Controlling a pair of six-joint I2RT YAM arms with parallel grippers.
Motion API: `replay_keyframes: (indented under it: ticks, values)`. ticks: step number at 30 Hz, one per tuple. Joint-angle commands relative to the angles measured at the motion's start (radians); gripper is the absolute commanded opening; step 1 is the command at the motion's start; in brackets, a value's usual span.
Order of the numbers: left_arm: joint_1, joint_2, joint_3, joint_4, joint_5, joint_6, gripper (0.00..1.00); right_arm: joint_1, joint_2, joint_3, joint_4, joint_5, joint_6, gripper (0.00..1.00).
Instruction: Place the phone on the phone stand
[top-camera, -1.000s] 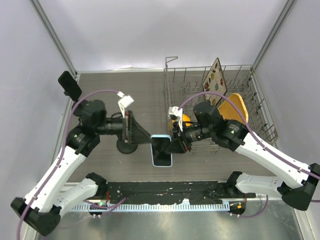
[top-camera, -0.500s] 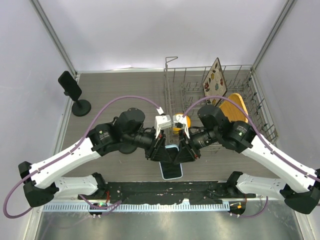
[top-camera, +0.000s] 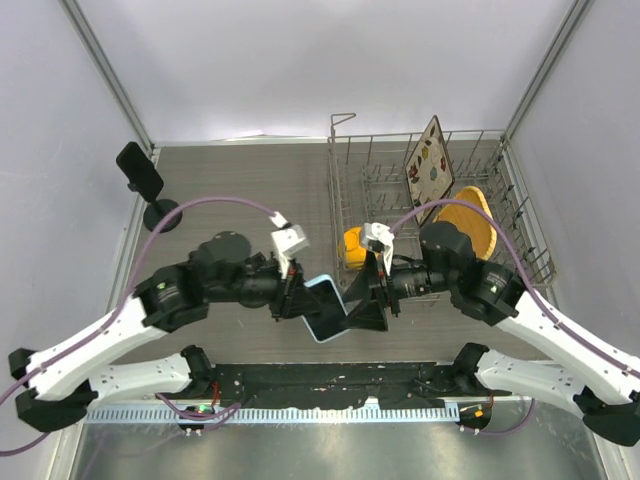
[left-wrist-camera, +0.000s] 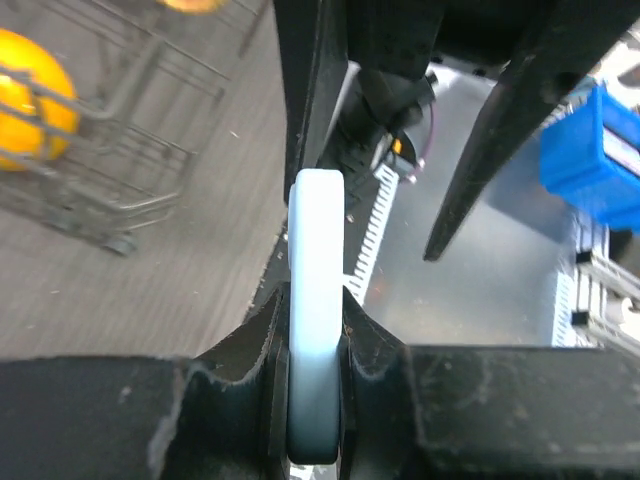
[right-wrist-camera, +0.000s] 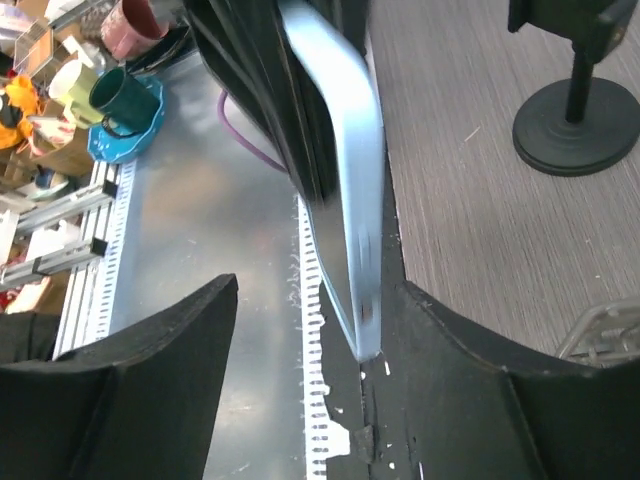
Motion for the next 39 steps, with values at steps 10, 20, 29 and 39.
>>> replay_keyframes:
  ticks: [10, 20, 29, 39]
  values:
    - [-0.002, -0.316, -0.041, 0.114, -0.248, -0.141, 0.0, 0.03, -0.036, -0.415, 1.039, 0.128, 0.588, 0.77]
    - [-0.002, -0.319, -0.048, 0.142, -0.23, -0.157, 0.0, 0.119, -0.004, -0.364, 1.082, 0.067, 0.545, 0.77]
    - [-0.002, -0.285, -0.034, 0.18, -0.134, -0.203, 0.0, 0.139, 0.027, -0.311, 1.084, 0.067, 0.562, 0.28]
    - [-0.002, -0.307, -0.034, 0.202, -0.096, -0.247, 0.49, 0.168, 0.039, -0.317, 1.13, 0.064, 0.551, 0.01]
